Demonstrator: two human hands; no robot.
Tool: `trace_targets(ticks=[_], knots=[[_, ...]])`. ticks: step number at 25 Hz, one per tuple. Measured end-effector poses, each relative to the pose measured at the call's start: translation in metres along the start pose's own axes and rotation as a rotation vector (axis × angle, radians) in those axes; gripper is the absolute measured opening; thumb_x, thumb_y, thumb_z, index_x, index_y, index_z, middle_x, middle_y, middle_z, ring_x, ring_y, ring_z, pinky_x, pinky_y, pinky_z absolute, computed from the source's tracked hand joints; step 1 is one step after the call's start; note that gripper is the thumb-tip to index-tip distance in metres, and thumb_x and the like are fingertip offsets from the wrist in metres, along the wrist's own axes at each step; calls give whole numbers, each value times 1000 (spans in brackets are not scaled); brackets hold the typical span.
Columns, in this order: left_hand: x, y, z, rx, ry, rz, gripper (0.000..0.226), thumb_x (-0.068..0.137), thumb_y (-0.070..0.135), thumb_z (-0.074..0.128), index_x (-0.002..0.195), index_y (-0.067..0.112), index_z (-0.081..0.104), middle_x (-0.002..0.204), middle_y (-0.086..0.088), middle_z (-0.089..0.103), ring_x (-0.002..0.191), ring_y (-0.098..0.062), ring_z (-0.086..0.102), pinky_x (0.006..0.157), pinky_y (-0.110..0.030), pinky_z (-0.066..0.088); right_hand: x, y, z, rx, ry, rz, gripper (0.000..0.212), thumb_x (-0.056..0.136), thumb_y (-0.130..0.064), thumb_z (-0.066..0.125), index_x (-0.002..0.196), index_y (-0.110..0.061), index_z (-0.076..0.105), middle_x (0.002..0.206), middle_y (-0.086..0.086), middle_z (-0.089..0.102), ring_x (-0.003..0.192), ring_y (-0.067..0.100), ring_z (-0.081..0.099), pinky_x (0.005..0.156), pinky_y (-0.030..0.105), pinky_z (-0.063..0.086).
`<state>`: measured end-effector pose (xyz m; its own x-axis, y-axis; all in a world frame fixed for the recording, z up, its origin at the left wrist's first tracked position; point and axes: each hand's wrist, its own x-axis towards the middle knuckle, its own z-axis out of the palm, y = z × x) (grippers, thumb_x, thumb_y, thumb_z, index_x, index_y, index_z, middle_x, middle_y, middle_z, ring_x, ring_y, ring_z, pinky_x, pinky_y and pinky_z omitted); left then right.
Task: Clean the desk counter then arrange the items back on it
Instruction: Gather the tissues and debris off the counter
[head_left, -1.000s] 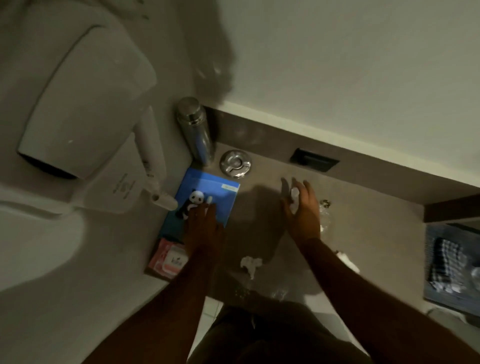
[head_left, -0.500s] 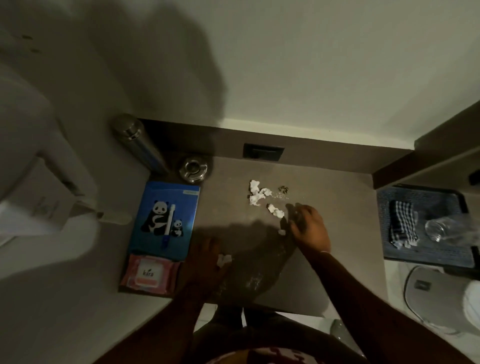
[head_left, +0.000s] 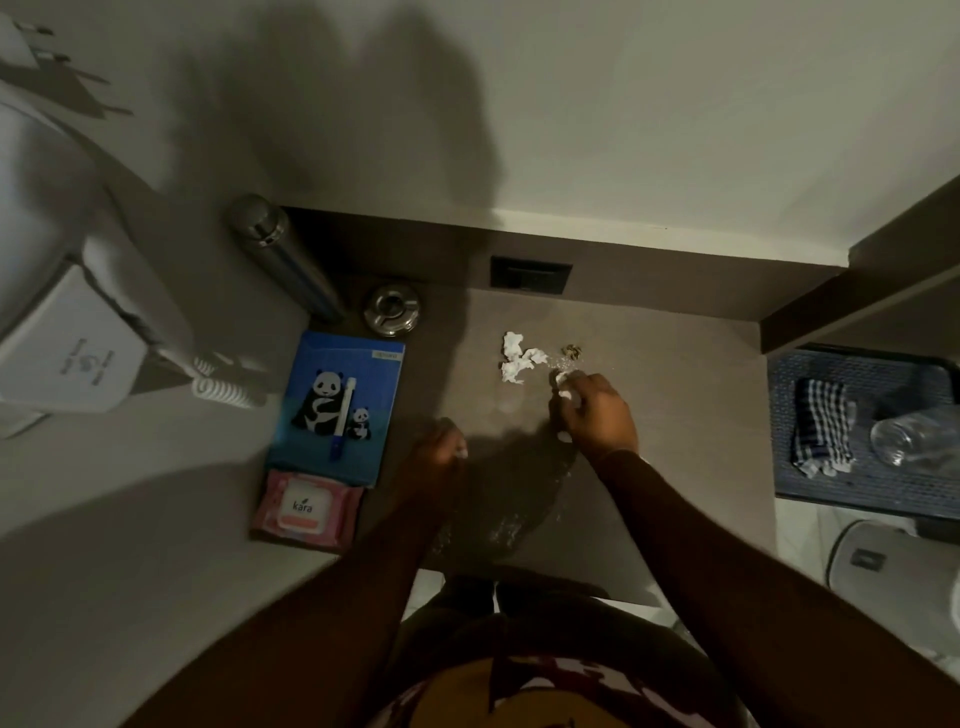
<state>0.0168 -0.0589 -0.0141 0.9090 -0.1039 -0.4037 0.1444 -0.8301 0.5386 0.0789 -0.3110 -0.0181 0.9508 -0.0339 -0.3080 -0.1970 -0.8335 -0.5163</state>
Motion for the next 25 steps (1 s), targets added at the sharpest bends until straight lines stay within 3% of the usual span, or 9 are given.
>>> trace_targets(ticks=[3, 7, 12, 16, 20, 23, 25], knots=[[34, 28, -6, 23, 35, 16, 30, 96, 19, 61, 126, 19, 56, 122, -6, 61, 113, -23, 60, 99, -44, 52, -27, 15, -2, 47, 22, 6, 36, 100, -25, 62, 135, -19, 64, 127, 8, 68, 112, 29, 66, 98, 41, 56], [87, 67, -4, 51, 79, 58, 24, 93, 22, 63, 117, 23, 60, 121, -4, 63, 111, -24, 61, 93, -39, 53, -43, 29, 13, 3, -118, -1, 44, 100, -29, 63, 144, -22, 60, 140, 7, 61, 129, 31, 57, 108, 39, 47], [144, 84, 6, 482, -92, 180, 40, 92, 30, 61, 132, 27, 60, 161, -7, 33, 149, -31, 28, 122, -49, 28, -41, 31, 25, -95, -158, -110, 57, 94, -24, 65, 150, -29, 56, 163, 9, 41, 144, 35, 45, 117, 44, 46], [158, 85, 14, 353, -166, 266, 33, 91, 16, 64, 123, 12, 67, 149, -14, 46, 137, -38, 43, 112, -44, 42, -28, 41, 35, -90, -167, -91, 53, 96, -12, 60, 147, -25, 60, 161, 8, 45, 144, 33, 45, 118, 41, 44], [152, 81, 17, 191, -111, 200, 16, 89, 5, 67, 104, 1, 71, 129, -22, 63, 120, -39, 59, 103, -46, 49, -20, 43, 31, -108, -174, -142, 42, 97, -9, 59, 138, -17, 69, 152, 9, 56, 138, 31, 55, 118, 35, 42], [132, 66, 20, 30, -28, 47, 10, 88, 10, 70, 98, 10, 71, 125, -14, 67, 115, -32, 63, 99, -40, 51, -5, 39, 18, 13, -6, -118, 33, 98, -14, 61, 127, -20, 75, 137, 4, 66, 121, 24, 66, 110, 32, 51], [114, 55, 25, -10, 11, -50, 13, 87, 14, 72, 100, 14, 70, 122, -11, 68, 112, -30, 63, 98, -39, 51, 16, 31, 4, 99, 118, -43, 29, 98, -15, 63, 123, -20, 75, 131, 3, 69, 114, 21, 68, 103, 24, 49]])
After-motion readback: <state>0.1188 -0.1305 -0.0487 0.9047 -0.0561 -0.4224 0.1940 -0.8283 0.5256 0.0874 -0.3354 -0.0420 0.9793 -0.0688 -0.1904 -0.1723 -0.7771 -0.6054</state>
